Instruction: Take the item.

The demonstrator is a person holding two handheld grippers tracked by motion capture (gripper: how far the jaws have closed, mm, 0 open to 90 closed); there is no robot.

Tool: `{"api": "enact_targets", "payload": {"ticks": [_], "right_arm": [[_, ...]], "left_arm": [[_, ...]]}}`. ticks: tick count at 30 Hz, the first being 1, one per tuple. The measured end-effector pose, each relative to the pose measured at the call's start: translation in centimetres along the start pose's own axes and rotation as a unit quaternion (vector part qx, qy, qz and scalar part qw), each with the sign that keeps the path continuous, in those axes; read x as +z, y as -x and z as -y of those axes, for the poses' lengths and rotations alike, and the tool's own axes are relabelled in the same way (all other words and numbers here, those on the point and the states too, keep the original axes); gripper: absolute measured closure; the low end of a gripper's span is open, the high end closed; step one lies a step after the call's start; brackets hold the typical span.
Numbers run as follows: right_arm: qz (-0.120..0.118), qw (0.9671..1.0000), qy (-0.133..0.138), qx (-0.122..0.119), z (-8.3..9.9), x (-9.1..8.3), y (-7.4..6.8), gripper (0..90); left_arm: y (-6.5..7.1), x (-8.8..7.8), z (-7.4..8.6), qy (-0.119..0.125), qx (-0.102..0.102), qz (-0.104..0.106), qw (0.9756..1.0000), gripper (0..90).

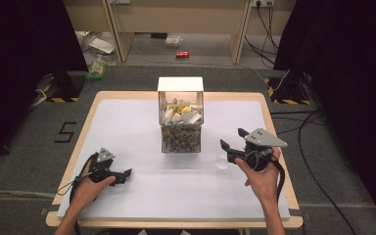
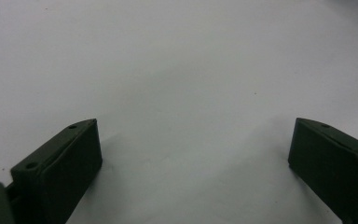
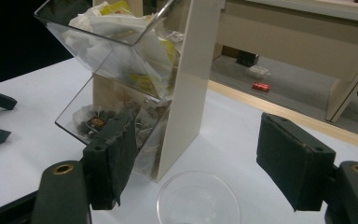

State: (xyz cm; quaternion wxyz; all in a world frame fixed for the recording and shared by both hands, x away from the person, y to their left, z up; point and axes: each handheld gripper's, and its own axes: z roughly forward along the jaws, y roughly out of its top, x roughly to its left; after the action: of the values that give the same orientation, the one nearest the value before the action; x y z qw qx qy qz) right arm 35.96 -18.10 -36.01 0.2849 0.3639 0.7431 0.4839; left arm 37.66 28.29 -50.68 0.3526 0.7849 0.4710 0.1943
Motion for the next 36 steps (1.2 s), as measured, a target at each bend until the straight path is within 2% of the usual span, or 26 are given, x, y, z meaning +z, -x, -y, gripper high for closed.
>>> {"api": "enact_targets", "payload": {"ticks": [13,22,36], "right_arm": [[-0.017,0.9998,0.008,-0.009,-1.4,0.7,-0.9,29.5],[-0.027,0.9993,0.023,-0.016,-2.9,0.8,-1.7,29.6],[-0.039,0.9987,0.022,-0.024,-4.0,1.7,-2.6,30.2]], "left_arm": [[0.0,0.0,0.0,0.000,0.000,0.000,1.0000,1.8],[0.0,0.0,0.0,0.000,0.000,0.000,1.0000,1.8],[0.0,0.0,0.0,0.000,0.000,0.000,1.0000,1.8]]}}
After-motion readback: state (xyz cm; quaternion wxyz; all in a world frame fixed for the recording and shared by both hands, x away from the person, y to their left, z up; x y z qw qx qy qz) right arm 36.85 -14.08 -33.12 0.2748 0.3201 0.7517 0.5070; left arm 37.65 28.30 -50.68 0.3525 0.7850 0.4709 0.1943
